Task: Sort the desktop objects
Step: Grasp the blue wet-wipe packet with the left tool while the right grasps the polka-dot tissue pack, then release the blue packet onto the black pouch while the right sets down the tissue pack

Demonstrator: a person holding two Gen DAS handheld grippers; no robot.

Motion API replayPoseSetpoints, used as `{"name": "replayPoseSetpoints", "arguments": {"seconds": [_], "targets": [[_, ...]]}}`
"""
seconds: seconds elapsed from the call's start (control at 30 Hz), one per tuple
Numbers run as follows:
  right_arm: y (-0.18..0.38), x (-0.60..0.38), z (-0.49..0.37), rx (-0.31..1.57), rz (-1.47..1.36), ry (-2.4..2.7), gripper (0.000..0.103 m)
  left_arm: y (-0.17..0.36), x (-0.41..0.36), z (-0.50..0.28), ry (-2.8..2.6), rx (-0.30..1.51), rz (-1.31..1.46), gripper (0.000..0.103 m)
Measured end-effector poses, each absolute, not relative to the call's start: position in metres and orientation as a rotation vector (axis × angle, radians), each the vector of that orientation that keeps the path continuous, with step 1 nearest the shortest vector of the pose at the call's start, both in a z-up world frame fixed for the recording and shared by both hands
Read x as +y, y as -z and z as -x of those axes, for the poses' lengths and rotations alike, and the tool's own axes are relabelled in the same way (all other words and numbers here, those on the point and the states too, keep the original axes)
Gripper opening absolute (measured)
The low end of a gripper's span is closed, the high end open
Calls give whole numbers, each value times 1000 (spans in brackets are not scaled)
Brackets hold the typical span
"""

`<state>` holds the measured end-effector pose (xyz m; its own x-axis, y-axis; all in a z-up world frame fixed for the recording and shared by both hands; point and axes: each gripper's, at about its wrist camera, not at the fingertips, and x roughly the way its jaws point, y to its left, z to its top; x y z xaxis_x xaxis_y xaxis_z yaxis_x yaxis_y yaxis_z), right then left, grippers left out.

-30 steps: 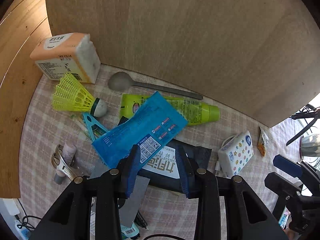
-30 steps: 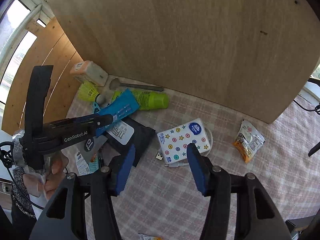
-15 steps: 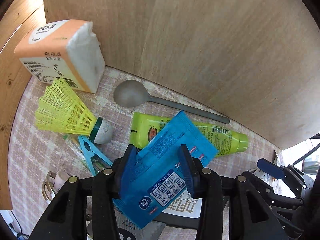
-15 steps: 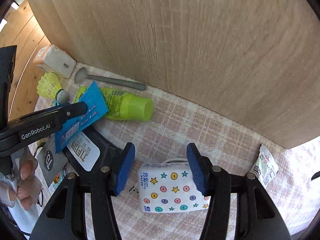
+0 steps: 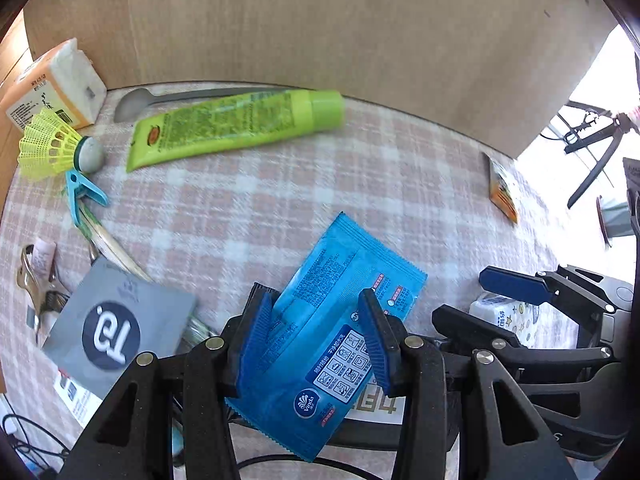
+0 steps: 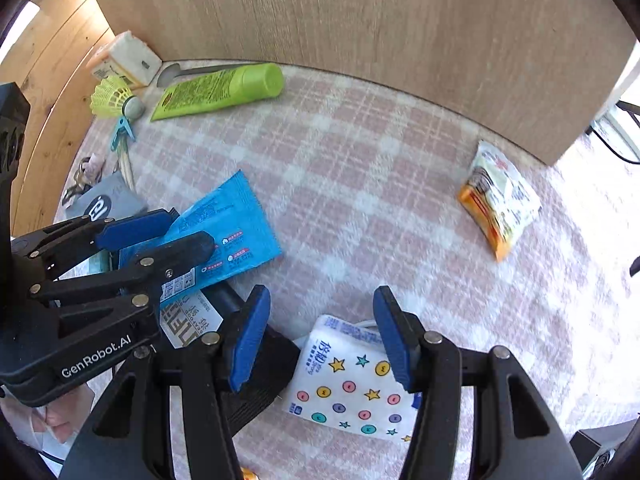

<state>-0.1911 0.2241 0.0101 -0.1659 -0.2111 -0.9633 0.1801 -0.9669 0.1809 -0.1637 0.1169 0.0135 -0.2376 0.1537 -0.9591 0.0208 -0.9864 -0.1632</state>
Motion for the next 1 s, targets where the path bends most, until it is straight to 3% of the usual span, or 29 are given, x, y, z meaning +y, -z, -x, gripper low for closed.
{"name": "replayPoseSetpoints", "arguments": {"seconds": [0.37,0.53,0.77,1.0], "targets": [[-11,290,94,-173,-1880,2267,53,-16,191,86,-2338,-171,1843,42],[-14,296,57,-121,-1921,2216,53,-37,161,77,-2418,-253,1821,41],[-53,289,53,-233,-1751,2234,53,-48,111,41,-2456,-366,1843,35],[-31,248,71,-186,-1798,2108,53,-36,119,4,-2346,-462,1871,34]]}}
